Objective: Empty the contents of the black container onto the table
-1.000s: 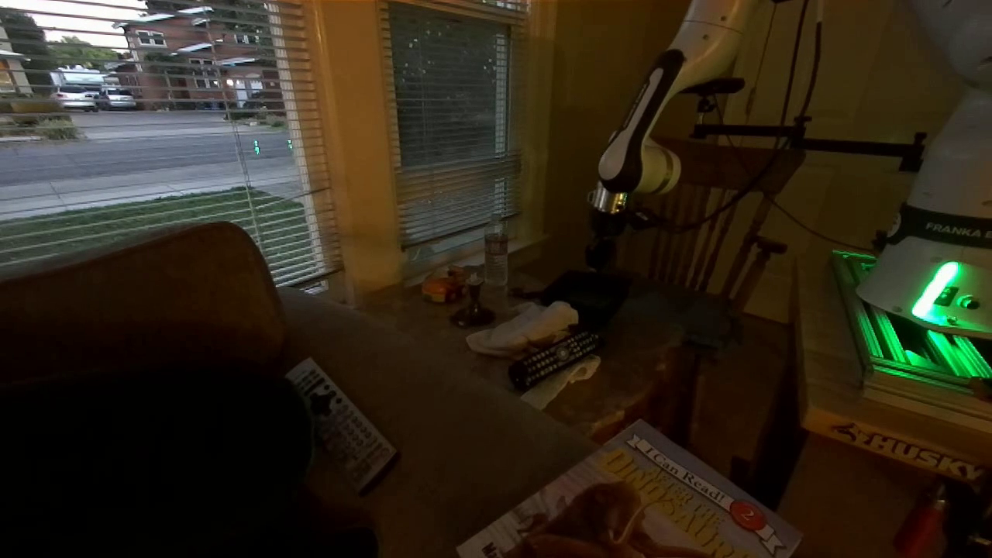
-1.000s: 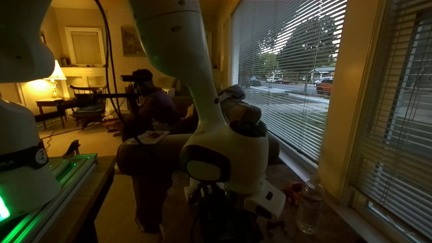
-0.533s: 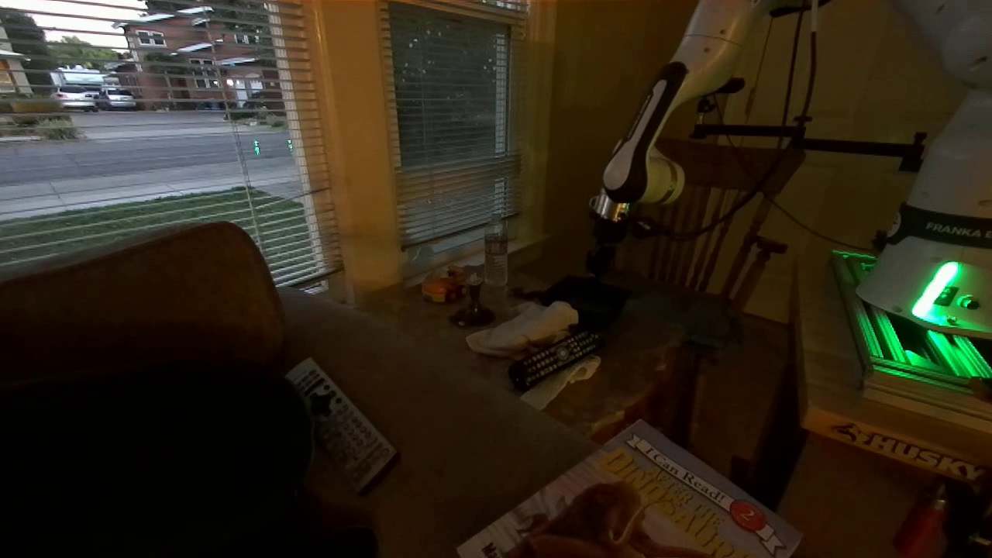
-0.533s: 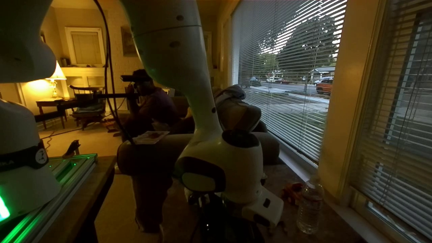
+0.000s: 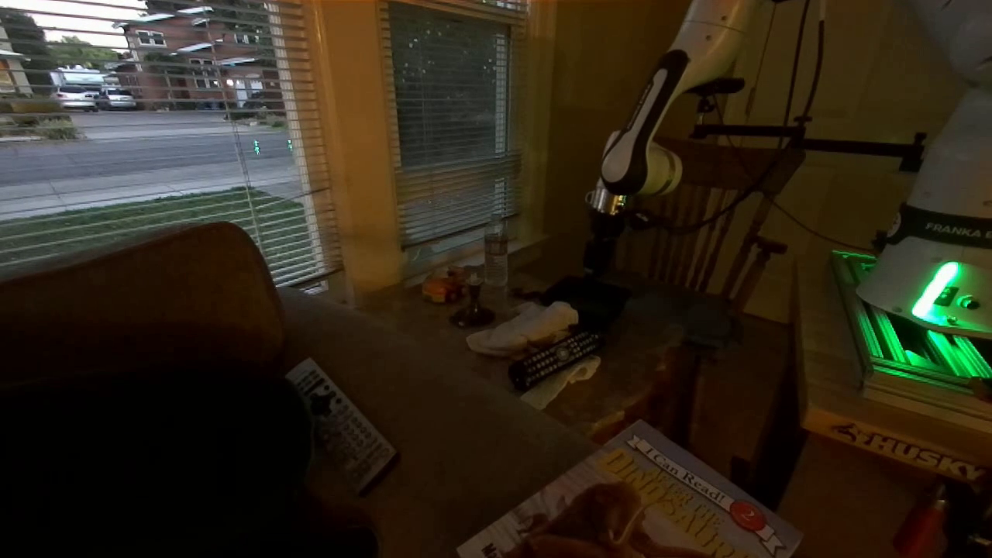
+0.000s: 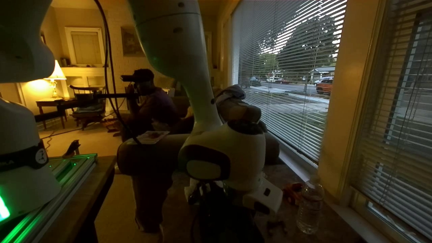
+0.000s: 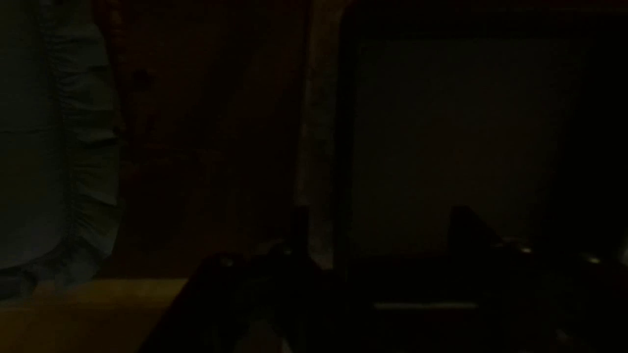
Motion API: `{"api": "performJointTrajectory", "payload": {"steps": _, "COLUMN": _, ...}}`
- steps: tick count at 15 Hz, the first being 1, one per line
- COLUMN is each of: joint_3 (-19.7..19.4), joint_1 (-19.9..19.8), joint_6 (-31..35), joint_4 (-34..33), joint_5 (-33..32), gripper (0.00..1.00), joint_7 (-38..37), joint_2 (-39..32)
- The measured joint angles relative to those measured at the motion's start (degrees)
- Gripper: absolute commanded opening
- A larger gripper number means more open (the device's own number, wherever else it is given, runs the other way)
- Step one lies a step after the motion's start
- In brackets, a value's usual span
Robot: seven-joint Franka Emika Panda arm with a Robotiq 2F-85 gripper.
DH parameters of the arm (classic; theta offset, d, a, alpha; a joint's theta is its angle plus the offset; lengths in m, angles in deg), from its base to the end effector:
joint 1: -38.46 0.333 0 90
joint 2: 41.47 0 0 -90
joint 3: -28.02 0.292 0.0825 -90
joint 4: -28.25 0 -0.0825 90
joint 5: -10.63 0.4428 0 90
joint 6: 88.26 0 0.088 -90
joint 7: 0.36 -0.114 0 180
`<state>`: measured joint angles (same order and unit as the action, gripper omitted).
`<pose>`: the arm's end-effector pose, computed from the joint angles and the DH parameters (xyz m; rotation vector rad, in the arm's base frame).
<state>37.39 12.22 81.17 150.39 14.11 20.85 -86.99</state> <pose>0.5175 -0.1424 -0.0418 -3.0303 0.0521 -0.1166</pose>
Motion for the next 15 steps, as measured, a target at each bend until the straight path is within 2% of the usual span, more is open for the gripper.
{"api": "performJointTrajectory", "payload": {"steps": 7, "joint_3": -3.5, "joint_1": 8.9, "joint_6": -9.5, "joint_4": 5.0, "joint_5": 0.0, "gripper": 1.00, "joint_7": -4.8, "joint_2": 12.2}}
{"api": "performJointTrajectory", "payload": {"steps": 12, "joint_3": -6.6, "joint_1": 14.5, "joint_6": -15.1, "joint_4": 8.0, "joint_5": -0.4, "gripper": 1.00, "joint_7": -5.5, "joint_2": 19.5}}
{"api": "performJointTrajectory", "payload": {"steps": 15, "joint_3": -10.5, "joint_1": 18.4, "joint_6": -15.1, "joint_4": 9.6, "joint_5": -4.8, "gripper": 1.00, "joint_7": -7.0, "joint_2": 21.6}}
